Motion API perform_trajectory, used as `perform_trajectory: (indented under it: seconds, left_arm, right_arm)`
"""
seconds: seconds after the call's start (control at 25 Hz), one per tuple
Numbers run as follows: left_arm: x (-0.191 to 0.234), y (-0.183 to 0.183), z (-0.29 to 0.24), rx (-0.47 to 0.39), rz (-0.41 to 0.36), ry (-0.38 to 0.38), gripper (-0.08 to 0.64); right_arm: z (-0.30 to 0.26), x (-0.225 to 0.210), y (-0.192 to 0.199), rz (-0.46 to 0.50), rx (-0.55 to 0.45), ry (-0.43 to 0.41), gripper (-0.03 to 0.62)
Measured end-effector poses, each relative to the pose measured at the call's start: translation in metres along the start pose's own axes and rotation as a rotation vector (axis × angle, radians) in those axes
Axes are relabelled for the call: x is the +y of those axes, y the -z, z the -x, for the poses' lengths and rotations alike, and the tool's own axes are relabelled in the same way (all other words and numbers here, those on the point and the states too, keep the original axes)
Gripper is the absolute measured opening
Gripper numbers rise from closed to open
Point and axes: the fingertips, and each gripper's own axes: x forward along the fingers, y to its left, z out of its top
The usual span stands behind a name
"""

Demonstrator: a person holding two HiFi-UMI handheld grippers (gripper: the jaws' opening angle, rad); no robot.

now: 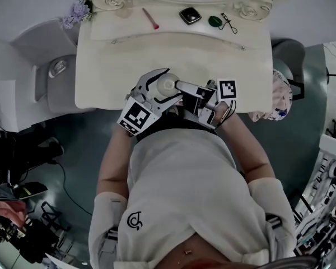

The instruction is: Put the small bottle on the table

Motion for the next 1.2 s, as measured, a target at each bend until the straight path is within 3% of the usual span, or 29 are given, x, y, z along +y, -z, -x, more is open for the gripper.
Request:
perform_trajectory:
  seconds: [0.28, 0.8, 1.2]
  left_arm:
    - [0.018, 0.057, -0.028, 0.119, 0.031, -0.017, 0.348]
    - [0.04, 0.116, -0.064, 0.234, -0.003, -0.017, 0.348]
    - [0.044, 0.139, -0.069, 0.268, 0.025, -0.002, 0.348]
  right_arm:
    - [0.021, -0.058, -0.027, 0.051, 0.008, 0.236, 0.372]
    - [0.033, -0.1, -0.055, -0.004, -0.053, 0.352, 0.168]
    - [0.036, -0.122, -0.056, -0.042, -0.053, 0.455, 0.133]
